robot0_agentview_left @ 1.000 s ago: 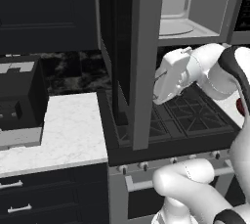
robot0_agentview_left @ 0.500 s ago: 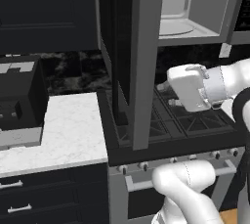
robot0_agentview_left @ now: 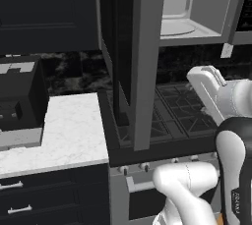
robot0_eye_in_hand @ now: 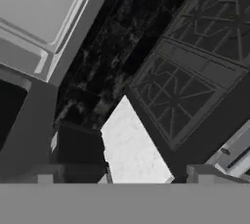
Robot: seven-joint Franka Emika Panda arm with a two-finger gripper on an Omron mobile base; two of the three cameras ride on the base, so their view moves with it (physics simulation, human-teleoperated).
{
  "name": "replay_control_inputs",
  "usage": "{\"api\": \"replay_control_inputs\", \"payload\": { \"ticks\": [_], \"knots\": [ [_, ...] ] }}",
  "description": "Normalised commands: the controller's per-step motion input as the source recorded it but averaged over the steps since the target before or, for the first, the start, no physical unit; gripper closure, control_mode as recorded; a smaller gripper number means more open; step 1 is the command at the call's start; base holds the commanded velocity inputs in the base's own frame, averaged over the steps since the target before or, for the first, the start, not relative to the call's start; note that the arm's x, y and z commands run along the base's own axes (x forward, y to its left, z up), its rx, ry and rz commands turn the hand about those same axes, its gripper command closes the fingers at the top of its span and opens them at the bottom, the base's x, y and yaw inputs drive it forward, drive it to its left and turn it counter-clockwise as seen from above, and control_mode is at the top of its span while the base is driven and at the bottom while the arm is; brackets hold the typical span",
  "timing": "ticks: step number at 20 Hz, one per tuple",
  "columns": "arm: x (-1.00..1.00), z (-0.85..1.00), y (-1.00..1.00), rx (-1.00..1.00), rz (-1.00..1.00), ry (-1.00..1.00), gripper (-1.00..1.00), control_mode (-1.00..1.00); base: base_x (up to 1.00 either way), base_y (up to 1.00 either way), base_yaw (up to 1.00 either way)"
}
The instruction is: Open the microwave, place the bowl with waffle inside the microwave, then close the microwave door and turn it on.
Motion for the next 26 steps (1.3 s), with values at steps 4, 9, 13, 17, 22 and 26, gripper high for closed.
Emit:
{"api": "replay_control_inputs", "payload": {
  "ticks": [4, 9, 13, 17, 22, 26],
  "knots": [
    [0.11, 0.0, -1.0, 0.14, -0.48, 0.34, -1.0, -1.0, 0.0, 0.0, 0.0],
    [0.08, -0.19, -1.0, 0.15, -0.48, 0.32, -1.0, -1.0, 0.0, 0.0, 0.0],
    [0.0, -0.42, -1.0, 0.16, -0.35, 0.15, -1.0, -1.0, 0.0, 0.0, 0.0],
    [0.0, -0.34, -1.0, 0.17, -0.19, 0.06, -1.0, -1.0, 0.0, 0.0, 0.0],
    [0.0, -0.4, -1.0, 0.16, -0.15, 0.0, -1.0, -1.0, 0.0, 0.0, 0.0],
    [0.0, -0.41, -1.0, 0.12, -0.11, 0.0, -1.0, -1.0, 0.0, 0.0, 0.0]
  ]
}}
